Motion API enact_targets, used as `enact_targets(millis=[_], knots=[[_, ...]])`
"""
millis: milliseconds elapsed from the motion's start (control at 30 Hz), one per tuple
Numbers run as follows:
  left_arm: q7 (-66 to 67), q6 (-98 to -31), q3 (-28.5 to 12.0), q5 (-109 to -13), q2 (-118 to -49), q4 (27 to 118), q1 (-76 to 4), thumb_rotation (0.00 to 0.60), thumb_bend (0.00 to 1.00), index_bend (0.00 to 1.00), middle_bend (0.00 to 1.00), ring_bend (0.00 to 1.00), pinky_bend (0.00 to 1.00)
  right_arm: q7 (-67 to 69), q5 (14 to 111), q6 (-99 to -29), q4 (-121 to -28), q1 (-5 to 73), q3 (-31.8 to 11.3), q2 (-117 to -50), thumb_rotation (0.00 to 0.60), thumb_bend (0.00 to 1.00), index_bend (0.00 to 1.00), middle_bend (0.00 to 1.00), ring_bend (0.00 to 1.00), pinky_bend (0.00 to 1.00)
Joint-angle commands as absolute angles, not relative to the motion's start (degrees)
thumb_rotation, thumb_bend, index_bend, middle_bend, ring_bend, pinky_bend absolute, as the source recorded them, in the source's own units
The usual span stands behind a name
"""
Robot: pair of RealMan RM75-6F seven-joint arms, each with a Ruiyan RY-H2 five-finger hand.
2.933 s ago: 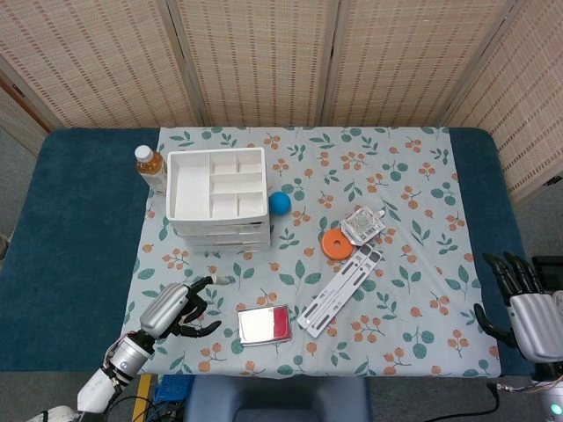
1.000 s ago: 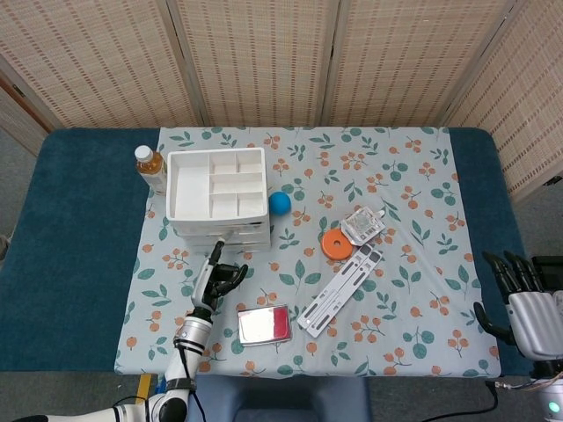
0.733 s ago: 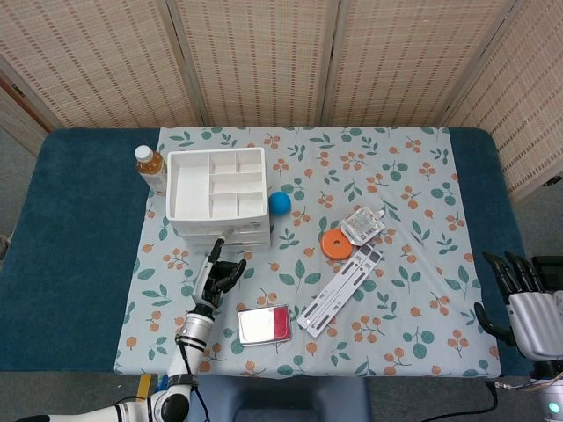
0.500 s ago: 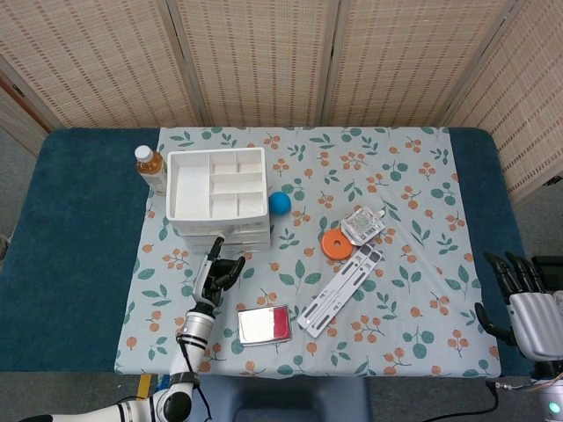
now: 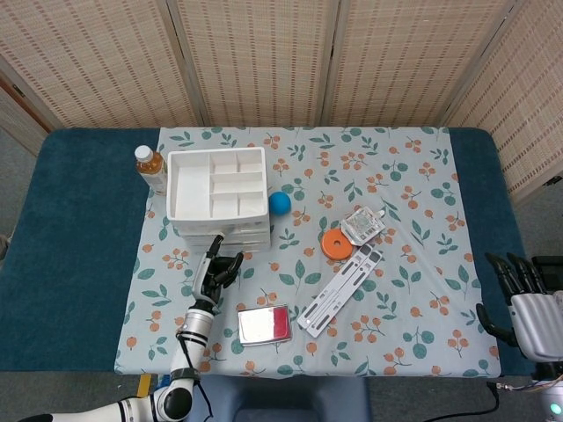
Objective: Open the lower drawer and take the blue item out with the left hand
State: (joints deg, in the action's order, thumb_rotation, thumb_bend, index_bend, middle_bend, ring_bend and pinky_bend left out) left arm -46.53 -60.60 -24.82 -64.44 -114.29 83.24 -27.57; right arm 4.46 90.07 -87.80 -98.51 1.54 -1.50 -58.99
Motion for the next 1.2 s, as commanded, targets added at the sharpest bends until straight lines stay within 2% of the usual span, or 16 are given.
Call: enact_targets(millis=[33,533,1200], knots=[[-46.44,-60.29,-25.17,-64.07,-114.38,83.18,-27.78,0.6,0.3,0.13,0.98,1.0,1.0,4.48,90.05,-87.78,-98.47,1.52,-1.5,-58.99,0.6,0.43,0.0,0.11,0.0,0.02],[-45.64,-58.92,-27.62,-61.39,-114.85,82.16,-28.88,0.6,0.3,0.2,0.98,1.0,1.0,4.5,89.83,-87.59,-98.43,1.49,-1.57,-59.07,0.6,0.43,0.0,0.11,0.0,0.02],[-45.46,-58.58,-28.38,-60.67,-114.74,82.0,-28.93,0.6,0.3,0.28,0.98,1.0,1.0,4.35,89.78,-87.71,-98.5,1.31,-1.59,-59.09,0.6,0.43,0.0,0.11,0.0,0.02]])
